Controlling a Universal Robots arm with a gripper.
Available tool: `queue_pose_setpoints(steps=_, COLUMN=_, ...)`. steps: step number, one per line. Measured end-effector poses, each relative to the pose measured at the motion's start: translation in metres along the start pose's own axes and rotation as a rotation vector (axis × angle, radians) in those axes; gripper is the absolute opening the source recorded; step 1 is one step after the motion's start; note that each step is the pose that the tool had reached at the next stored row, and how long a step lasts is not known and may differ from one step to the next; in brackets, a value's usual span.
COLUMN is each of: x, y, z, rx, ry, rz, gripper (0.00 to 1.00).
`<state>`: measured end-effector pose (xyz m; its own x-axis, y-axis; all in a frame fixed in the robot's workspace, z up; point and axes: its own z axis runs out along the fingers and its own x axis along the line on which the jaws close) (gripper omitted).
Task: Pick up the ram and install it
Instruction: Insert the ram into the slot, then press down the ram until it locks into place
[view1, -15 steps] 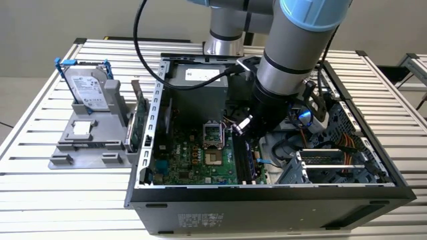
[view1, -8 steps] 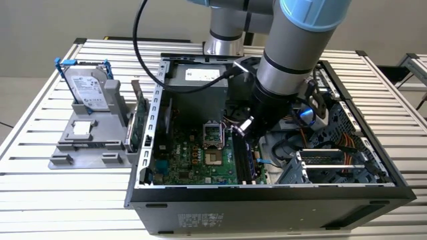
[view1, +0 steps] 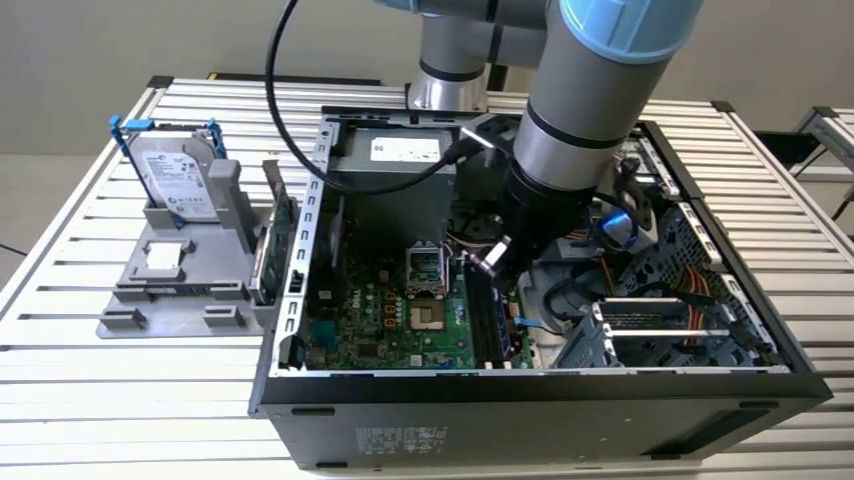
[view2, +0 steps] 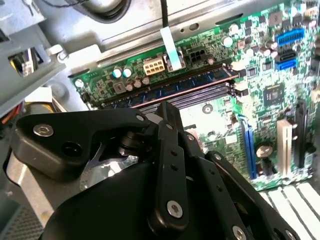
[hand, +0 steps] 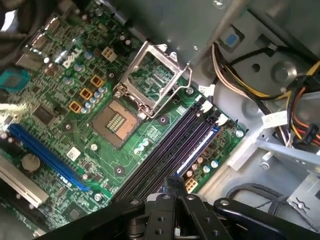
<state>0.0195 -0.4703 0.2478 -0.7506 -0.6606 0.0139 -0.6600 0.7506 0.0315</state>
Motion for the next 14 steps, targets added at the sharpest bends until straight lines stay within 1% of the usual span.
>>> queue_pose_setpoints(steps=5, x=-0.0001, y=0.0, z=0.0002, rx=0.0001, ry=0.0017, rz=-0.089, gripper=0.0)
queue_pose_setpoints(steps=14, x=0.0, y=0.0, z=0.0006, rx=-0.0005, ry=0.0041, rz=-0.238, gripper=0.0)
